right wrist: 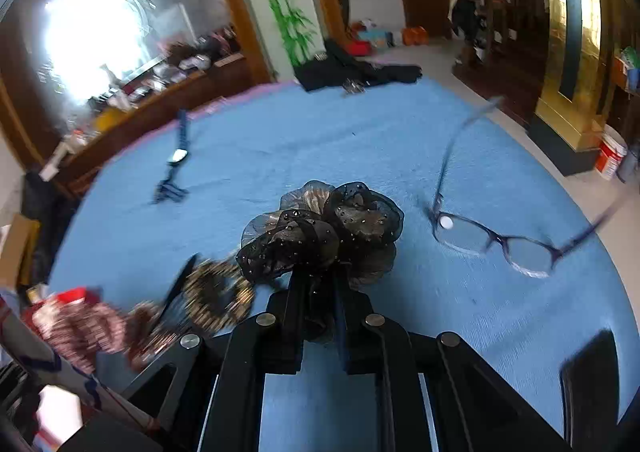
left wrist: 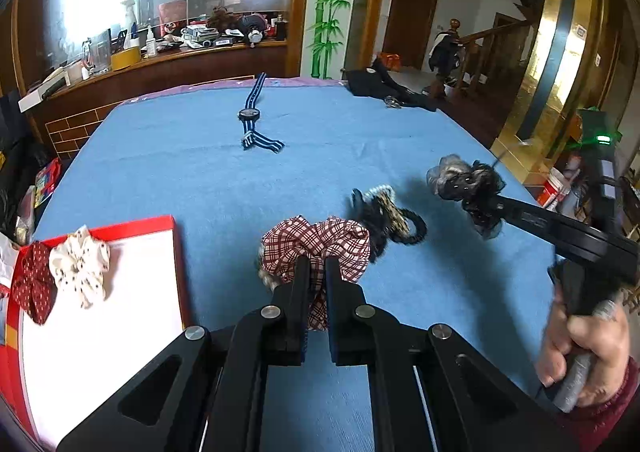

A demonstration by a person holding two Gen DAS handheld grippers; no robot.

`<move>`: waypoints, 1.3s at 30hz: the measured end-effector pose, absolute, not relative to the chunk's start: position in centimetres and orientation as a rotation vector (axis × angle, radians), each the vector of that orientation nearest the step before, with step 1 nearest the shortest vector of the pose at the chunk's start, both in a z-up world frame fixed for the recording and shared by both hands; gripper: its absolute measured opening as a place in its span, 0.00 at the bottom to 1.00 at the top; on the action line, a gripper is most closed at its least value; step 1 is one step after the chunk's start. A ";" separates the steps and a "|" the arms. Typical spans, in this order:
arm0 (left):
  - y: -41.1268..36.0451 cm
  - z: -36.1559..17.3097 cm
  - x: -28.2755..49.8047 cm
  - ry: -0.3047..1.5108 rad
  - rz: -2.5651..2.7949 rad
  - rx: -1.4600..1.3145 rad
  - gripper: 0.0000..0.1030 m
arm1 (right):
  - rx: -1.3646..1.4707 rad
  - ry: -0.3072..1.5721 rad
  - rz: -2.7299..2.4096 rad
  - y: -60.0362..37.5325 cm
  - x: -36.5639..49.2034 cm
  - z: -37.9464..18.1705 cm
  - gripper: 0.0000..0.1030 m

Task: Organize jewelry
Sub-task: 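Carry both scrunchies into the tray beside the others and release them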

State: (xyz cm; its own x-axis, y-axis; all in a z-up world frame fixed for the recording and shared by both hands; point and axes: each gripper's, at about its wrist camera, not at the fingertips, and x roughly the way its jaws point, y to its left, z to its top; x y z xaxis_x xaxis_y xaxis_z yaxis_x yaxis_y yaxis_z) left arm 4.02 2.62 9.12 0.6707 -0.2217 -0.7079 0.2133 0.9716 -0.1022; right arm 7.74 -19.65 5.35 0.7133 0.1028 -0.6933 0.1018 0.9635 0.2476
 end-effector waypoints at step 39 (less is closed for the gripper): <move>5.3 9.2 -2.2 0.663 -0.097 0.049 0.06 | 0.168 0.706 0.187 -11.4 -1.9 6.6 0.16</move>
State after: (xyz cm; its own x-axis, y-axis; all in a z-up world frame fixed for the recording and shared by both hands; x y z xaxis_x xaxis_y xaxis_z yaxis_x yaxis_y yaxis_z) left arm -2.16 5.27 9.24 0.7839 -0.0746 -0.6163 0.1058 0.9943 0.0141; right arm -1.95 -11.41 6.56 0.7457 0.2265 -0.6266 -0.1135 0.9699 0.2155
